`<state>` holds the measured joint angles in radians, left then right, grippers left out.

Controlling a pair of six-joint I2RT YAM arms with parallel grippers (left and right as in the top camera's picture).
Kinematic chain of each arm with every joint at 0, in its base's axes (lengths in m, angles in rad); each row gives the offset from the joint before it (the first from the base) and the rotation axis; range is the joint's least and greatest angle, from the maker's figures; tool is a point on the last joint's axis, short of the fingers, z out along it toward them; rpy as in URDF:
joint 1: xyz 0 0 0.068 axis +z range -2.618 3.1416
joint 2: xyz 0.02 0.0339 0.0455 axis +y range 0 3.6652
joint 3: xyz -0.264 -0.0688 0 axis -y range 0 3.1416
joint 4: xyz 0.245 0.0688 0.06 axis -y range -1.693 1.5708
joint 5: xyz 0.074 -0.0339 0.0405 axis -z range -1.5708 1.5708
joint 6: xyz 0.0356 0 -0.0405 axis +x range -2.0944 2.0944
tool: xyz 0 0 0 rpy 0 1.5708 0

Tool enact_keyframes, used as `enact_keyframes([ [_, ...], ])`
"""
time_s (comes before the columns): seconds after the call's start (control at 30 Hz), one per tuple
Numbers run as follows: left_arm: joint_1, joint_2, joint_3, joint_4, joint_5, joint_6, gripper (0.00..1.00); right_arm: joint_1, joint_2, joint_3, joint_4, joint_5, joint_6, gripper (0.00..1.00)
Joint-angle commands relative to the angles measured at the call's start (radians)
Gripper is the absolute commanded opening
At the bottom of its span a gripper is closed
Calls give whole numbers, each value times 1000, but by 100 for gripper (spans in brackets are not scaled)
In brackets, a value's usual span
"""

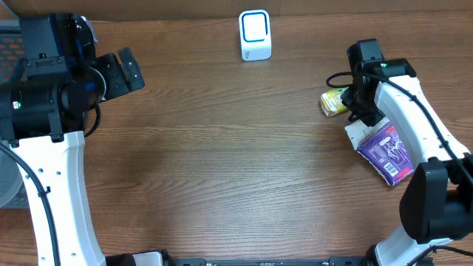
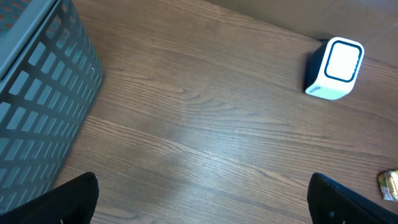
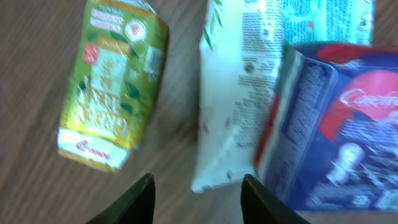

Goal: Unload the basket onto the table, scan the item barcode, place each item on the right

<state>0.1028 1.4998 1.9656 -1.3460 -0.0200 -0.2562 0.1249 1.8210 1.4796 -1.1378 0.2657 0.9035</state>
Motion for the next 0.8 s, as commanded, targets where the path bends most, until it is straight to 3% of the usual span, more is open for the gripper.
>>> enact_keyframes([
  [0.0,2,-1,7,3,-6,-10,100,1,-110,76,-35,-27,-58,50],
  [0.4,2,-1,7,3,-6,-10,100,23,-623,126,-175,-229,-231,76],
  [0.43,2,-1,7,3,-6,-10,100,23,-665,126,-189,-238,-231,100],
  [0.77,2,-1,7,3,-6,-10,100,23,-983,126,-264,-160,-232,100],
])
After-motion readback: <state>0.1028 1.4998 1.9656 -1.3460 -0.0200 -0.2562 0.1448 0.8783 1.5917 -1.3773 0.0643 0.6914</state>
